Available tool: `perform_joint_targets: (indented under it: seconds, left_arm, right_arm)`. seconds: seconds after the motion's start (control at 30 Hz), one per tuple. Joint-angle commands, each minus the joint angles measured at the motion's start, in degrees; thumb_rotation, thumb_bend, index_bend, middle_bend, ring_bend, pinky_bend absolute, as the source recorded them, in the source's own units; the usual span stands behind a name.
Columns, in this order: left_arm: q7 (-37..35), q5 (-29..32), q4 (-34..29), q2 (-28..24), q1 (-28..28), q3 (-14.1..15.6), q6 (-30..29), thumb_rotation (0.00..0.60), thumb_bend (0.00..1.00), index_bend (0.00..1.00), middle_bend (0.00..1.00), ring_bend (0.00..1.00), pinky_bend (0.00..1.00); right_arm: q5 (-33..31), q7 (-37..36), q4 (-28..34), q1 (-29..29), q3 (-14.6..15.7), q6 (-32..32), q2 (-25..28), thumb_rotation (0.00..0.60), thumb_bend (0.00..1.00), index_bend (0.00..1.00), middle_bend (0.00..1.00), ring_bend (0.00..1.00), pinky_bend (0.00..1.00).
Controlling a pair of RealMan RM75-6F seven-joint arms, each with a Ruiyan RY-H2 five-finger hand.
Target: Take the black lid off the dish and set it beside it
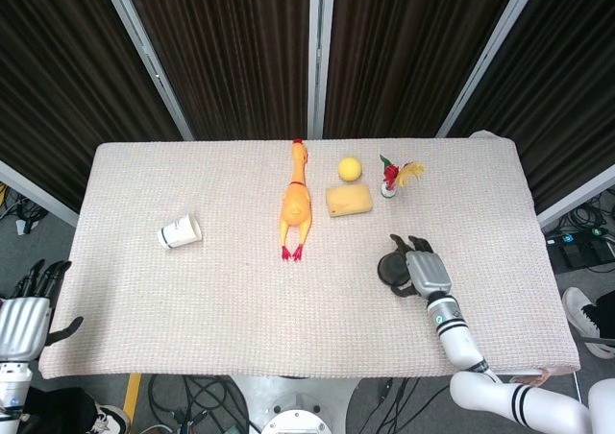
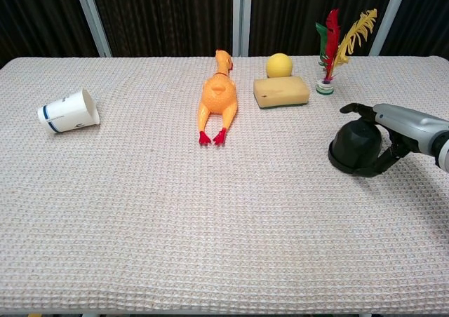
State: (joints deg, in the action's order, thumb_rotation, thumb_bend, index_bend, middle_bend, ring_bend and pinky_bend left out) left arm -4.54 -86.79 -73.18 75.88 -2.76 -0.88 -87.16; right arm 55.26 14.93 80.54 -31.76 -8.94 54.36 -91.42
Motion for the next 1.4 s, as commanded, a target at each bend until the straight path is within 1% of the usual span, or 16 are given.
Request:
perform_joint_targets:
  seconds: [0.03,0.27,0.47,0.57,0.73,0.8,0.87,0.9,0.97,1.03,1.1,1.2,1.27,1.3,1.37,1.4]
  left_arm:
    - [-0.2,0.0,0.0,0.0,0.0,0.0,0.0,0.600,0.16,0.10,0.10,0.00,0.18]
    - [-0.3,-0.1,-0.1,-0.1,0.0,0.0,0.0,0.600,0.16,0.10,0.10,0.00,0.18]
    - [0.1,-0.2,-0.8,-0.5,-0.1,-0.2,0.0,0.600,0.17,0.10,0.10,0.00,0.18]
    - [0.4,-0.2,-1.4,-0.9,-0.2,-0.3,-0.1,0.600,0.16,0.10,0.10,0.00,0.18]
    - [1.1,-0.3,-2.3,-1.2,-0.4,-0.5,0.0,0.600,0.17,0.10,0.10,0.00,0.18]
    - [1.4,-0.1,-2.6,-1.3,-0.5,-0.5,0.3,0.600,0.17,0.10,0.10,0.00,0.18]
    - [1.4,0.0,-2.7,-1.2,-0.6,-0.6,0.4,0.600,0.17,0.10,0.10,0.00,0.18]
    - [1.4,0.0,-2.8,-1.1,-0.7,-0.6,0.5,0.600,0.17,0.10,0.10,0.00,0.18]
    - [1.3,-0.2,-2.8,-1.0,-0.9,-0.6,0.7,0.600,0.17,0.10,0.10,0.00,0.18]
    - [1.2,-0.5,-2.8,-0.8,-1.1,-0.5,0.9,0.600,0.17,0.10,0.10,0.00,0.18]
    - [1.3,-0.9,-3.0,-0.9,-1.2,-0.4,0.6,0.600,0.17,0.10,0.10,0.00,0.18]
    - [1.4,-0.7,-3.6,-1.2,-1.1,-0.6,0.4,0.600,0.17,0.10,0.10,0.00,0.18]
    - [1.3,-0.3,-3.9,-1.5,-1.0,-0.6,0.6,0.600,0.17,0.10,0.10,0.00,0.18]
    - [1.2,-0.2,-4.0,-1.7,-1.0,-0.6,0.6,0.600,0.17,0.10,0.10,0.00,0.18]
    - [1.3,-0.2,-4.1,-1.8,-1.0,-0.6,0.7,0.600,0.17,0.10,0.10,0.00,0.18]
    - [1.4,-0.3,-4.2,-1.7,-1.0,-0.5,0.7,0.600,0.17,0.10,0.10,0.00,0.18]
  right_arm:
    - [0.5,-0.2,0.4,0.1,-0.1,0.4,0.4,0.600,0.12,0.00,0.30,0.00,0.00]
    - [1.8,-0.3,2.6,0.0,-0.9,1.8,1.9,0.600,0.14,0.00,0.30,0.00,0.00]
    - [4.7,0.3,7.0,-0.8,-3.2,4.5,5.0,0.600,0.17,0.00,0.32,0.00,0.00]
    - [7.5,1.3,11.9,-1.3,-5.0,7.4,8.1,0.600,0.17,0.00,0.32,0.00,0.00]
    - [15.7,3.7,24.2,-0.9,-9.0,15.9,14.6,0.600,0.17,0.00,0.33,0.00,0.00]
    - [19.5,5.0,28.1,-0.1,-10.0,19.9,16.6,0.600,0.17,0.00,0.33,0.00,0.00]
    - [20.8,6.2,29.7,0.8,-10.0,22.1,17.4,0.600,0.17,0.00,0.33,0.00,0.00]
    - [20.3,6.9,29.9,1.2,-9.6,22.5,17.4,0.600,0.17,0.00,0.33,0.00,0.00]
    - [16.4,8.4,26.4,1.2,-8.0,20.4,16.1,0.600,0.17,0.00,0.34,0.00,0.00]
    - [8.1,10.6,18.5,-0.1,-5.7,13.9,13.1,0.600,0.17,0.00,0.34,0.00,0.00]
    - [0.4,8.8,10.3,-1.4,-4.5,6.7,9.0,0.600,0.17,0.00,0.34,0.00,0.00]
    - [-2.6,7.3,1.2,-2.6,-2.7,1.4,4.4,0.600,0.18,0.00,0.34,0.00,0.00]
    - [-0.7,6.7,0.0,-3.0,-2.3,1.5,3.4,0.600,0.18,0.00,0.34,0.00,0.00]
    - [1.4,6.0,1.3,-3.1,-2.7,2.8,3.7,0.600,0.18,0.00,0.34,0.00,0.00]
    - [5.6,5.2,6.3,-3.2,-4.2,6.4,5.9,0.600,0.18,0.00,0.34,0.00,0.00]
    - [9.1,4.7,11.0,-3.0,-5.5,9.5,8.2,0.600,0.18,0.00,0.35,0.00,0.00]
